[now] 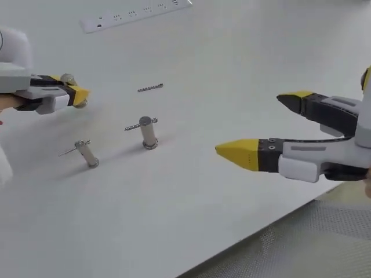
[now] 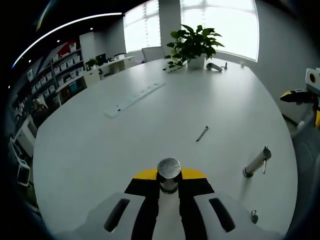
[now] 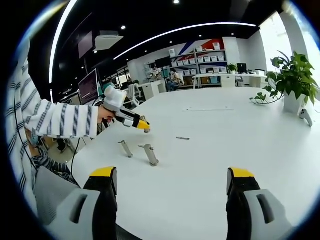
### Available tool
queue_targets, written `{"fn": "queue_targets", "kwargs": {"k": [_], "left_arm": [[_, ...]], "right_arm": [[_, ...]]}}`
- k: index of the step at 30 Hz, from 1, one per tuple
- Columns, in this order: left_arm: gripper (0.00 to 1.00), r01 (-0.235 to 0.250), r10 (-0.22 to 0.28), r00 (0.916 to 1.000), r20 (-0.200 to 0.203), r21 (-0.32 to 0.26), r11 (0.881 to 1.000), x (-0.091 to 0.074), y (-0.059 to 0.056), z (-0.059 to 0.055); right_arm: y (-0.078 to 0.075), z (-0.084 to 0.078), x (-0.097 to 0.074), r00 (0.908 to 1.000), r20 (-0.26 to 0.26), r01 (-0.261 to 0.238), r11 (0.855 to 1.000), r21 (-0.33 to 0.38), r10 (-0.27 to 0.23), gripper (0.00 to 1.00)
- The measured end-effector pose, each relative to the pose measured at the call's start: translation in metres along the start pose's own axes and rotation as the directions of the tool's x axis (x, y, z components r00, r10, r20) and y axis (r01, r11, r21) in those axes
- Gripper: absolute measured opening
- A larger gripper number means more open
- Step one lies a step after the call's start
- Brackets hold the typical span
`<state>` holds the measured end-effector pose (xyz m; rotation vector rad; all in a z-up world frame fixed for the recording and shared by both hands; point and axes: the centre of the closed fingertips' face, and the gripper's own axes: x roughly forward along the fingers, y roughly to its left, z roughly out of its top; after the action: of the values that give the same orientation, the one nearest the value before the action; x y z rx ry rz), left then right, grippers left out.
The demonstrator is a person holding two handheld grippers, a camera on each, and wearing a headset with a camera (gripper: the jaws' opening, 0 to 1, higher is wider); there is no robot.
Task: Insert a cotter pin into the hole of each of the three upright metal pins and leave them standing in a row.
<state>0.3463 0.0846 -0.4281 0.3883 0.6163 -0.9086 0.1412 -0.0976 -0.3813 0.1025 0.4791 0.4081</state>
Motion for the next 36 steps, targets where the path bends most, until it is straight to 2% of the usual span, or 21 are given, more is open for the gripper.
{"fn": "queue_targets", "kwargs": {"k": [3, 5, 8, 11, 17, 25, 27, 30, 36], "left_arm": [[0.1, -0.007, 0.007, 1.0, -0.002, 0.034, 0.999, -0.015, 0.0, 0.006], [0.1, -0.016, 0.017, 0.9998, -0.014, 0.078, 0.997, -0.025, -0.001, 0.007], [0.1, -0.017, 0.017, 0.9999, -0.003, 0.06, 0.998, -0.037, -0.006, 0.011], [0.1, 0.001, -0.001, 0.9999, 0.014, 0.009, 1.0, -0.049, -0.019, 0.014], [0.1, 0.031, -0.032, 0.9993, 0.022, 0.032, 0.999, -0.065, -0.042, 0.021], [0.1, 0.09, -0.092, 0.9951, 0.038, 0.041, 0.995, -0.076, -0.083, 0.027], [0.1, 0.101, -0.104, 0.9934, 0.048, 0.046, 0.994, -0.076, -0.085, 0.029], [0.1, 0.13, -0.132, 0.9893, 0.062, 0.031, 0.991, -0.083, -0.103, 0.028], [0.1, 0.143, -0.145, 0.9886, 0.04, 0.043, 0.989, -0.088, -0.126, 0.018]], "right_arm": [[0.002, 0.002, 0.001, 0.9999, 0.01, -0.006, 1.0, -0.004, 0.006, 0.9], [0.004, 0.002, 0.001, 0.9998, 0.015, -0.009, 1.0, -0.004, 0.009, 0.9], [0.007, 0.002, 0.002, 0.9997, 0.02, -0.016, 1.0, -0.007, 0.016, 0.91], [0.013, 0.001, 0.001, 0.9994, 0.012, -0.032, 0.999, -0.027, 0.032, 0.93], [0.02, 0.002, -0.001, 0.9986, 0.006, -0.053, 0.998, -0.036, 0.053, 0.96], [0.029, 0.006, -0.002, 0.9974, 0.005, -0.072, 0.996, -0.049, 0.072, 0.98], [0.031, 0.005, -0.002, 0.9971, 0.0, -0.076, 0.996, -0.05, 0.076, 0.98], [0.032, 0.004, -0.004, 0.997, -0.004, -0.077, 0.996, -0.051, 0.077, 0.98], [0.031, 0.002, -0.003, 0.9972, -0.014, -0.074, 0.996, -0.056, 0.073, 0.98]]}}
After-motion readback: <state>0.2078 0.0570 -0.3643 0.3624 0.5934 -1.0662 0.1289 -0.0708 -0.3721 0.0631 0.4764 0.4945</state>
